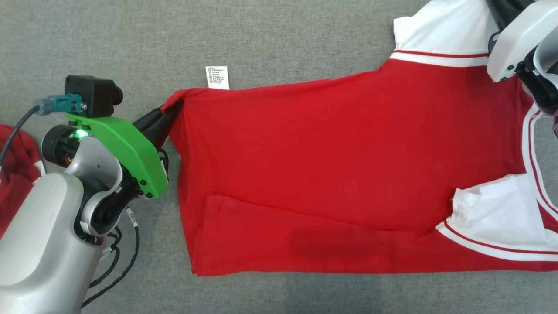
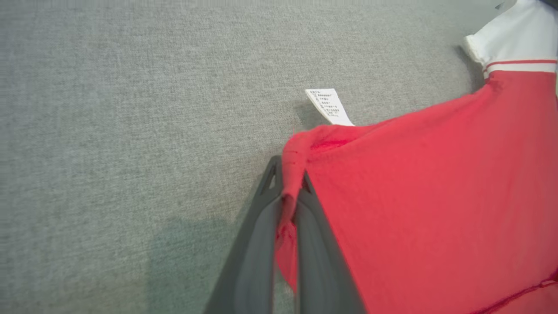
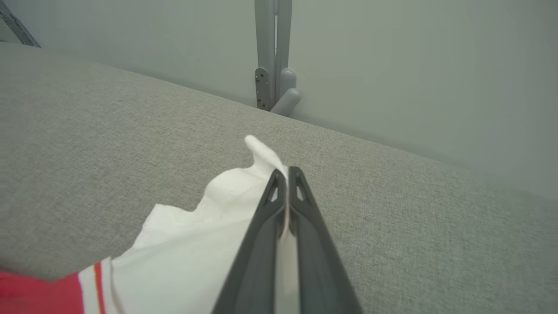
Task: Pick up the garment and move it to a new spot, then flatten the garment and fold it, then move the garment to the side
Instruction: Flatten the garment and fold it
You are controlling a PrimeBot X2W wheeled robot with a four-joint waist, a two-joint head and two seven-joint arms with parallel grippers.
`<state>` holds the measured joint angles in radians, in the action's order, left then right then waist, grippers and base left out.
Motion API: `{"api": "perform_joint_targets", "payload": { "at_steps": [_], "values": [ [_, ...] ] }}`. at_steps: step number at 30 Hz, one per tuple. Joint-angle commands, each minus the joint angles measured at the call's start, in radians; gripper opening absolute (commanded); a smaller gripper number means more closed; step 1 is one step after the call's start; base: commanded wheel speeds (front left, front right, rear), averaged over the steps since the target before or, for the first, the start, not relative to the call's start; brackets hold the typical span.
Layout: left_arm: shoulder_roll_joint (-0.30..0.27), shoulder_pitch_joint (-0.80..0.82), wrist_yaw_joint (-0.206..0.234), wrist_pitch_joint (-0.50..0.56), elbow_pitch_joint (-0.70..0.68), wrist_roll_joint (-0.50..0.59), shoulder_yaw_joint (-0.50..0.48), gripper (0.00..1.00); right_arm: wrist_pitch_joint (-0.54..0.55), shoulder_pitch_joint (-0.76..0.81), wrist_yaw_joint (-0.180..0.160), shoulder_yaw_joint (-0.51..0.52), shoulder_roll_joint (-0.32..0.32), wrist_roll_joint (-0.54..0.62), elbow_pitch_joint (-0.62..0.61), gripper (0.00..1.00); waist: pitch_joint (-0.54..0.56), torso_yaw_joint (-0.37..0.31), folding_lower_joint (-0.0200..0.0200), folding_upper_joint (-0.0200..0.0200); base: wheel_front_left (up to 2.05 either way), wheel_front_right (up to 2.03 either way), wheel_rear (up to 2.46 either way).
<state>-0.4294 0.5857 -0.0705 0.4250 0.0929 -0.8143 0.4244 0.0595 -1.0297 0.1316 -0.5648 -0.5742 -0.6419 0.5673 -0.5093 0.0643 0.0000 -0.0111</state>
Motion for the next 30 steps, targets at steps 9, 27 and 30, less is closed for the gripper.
{"api": "perform_joint_targets", "payload": {
  "at_steps": [9, 27, 30],
  "values": [
    [-0.058, -0.159, 0.034, -0.045, -0.139, 0.031, 0.006, 0.00, -0.128, 0.231, -0.002, 0.073, -0.063, -0.048, -0.188, 0.00, 0.114, -0.059, 0.0000, 0.0111, 0.00, 0.00, 0.00],
    [-0.036, -0.629, 0.153, -0.174, -0.276, -0.042, -0.010, 0.00, -0.053, 1.021, -0.002, 0.434, 0.132, 0.035, -0.603, 0.00, 0.210, -0.134, 0.0000, 0.0111, 0.00, 0.00, 0.00],
    [-0.032, -0.624, 0.153, -0.191, -0.243, -0.030, -0.011, 0.22, -0.034, 1.024, -0.002, 0.436, 0.154, 0.067, -0.603, 0.00, 0.215, -0.138, 0.0000, 0.0111, 0.00, 0.00, 0.00]
  ]
}}
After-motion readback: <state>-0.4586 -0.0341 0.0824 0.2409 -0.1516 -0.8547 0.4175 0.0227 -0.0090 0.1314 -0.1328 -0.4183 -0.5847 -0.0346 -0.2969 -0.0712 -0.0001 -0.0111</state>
